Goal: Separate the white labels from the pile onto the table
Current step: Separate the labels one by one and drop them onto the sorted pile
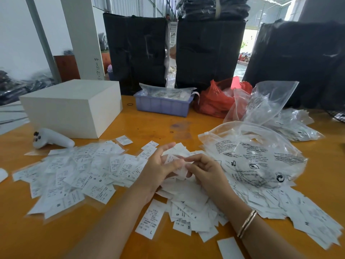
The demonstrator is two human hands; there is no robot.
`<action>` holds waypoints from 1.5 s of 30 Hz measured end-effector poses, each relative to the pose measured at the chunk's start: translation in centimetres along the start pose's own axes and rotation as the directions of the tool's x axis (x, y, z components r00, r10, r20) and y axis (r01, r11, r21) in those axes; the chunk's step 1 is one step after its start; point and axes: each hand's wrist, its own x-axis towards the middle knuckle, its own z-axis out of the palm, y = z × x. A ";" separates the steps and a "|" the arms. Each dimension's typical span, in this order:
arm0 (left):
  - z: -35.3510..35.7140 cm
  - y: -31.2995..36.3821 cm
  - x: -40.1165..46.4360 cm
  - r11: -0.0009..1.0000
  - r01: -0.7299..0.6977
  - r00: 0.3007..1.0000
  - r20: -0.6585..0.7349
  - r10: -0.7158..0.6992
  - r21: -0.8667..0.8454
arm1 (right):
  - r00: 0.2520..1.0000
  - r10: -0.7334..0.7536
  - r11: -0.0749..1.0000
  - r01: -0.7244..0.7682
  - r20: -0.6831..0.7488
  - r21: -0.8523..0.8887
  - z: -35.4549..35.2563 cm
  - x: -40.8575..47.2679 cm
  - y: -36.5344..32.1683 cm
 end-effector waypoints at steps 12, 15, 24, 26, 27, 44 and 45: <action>-0.9 0.3 0.4 0.928 -0.066 0.915 -0.349 0.203 0.366 | 0.997 -0.062 0.986 0.066 -0.034 0.153 -0.5 0.0 0.6; -3.0 0.3 0.8 0.833 -0.028 0.737 -0.551 0.391 0.553 | 0.998 -0.044 0.966 0.056 -0.050 0.254 -0.7 0.5 0.7; -4.6 -0.5 0.5 0.330 0.422 0.697 -0.535 0.477 0.844 | 0.987 -0.081 0.996 0.085 -0.137 0.029 -0.4 -0.2 0.6; -3.5 -0.2 0.3 0.351 0.177 0.708 -0.367 0.604 0.919 | 0.985 -0.064 0.993 0.079 -0.161 0.088 -0.3 -0.1 0.5; -2.8 0.0 0.2 0.398 -0.008 0.730 -0.267 0.630 0.917 | 0.985 -0.049 0.987 0.074 -0.168 0.146 -0.3 -0.1 0.4; -0.1 -0.4 0.4 0.993 -0.093 0.928 -0.356 0.113 0.075 | 0.965 -0.241 0.849 0.159 -0.103 -0.504 0.4 0.5 1.0; -0.2 -0.3 0.4 0.997 -0.078 0.927 -0.368 0.077 0.014 | 0.970 -0.238 0.754 0.157 -0.042 -0.638 0.5 0.6 1.2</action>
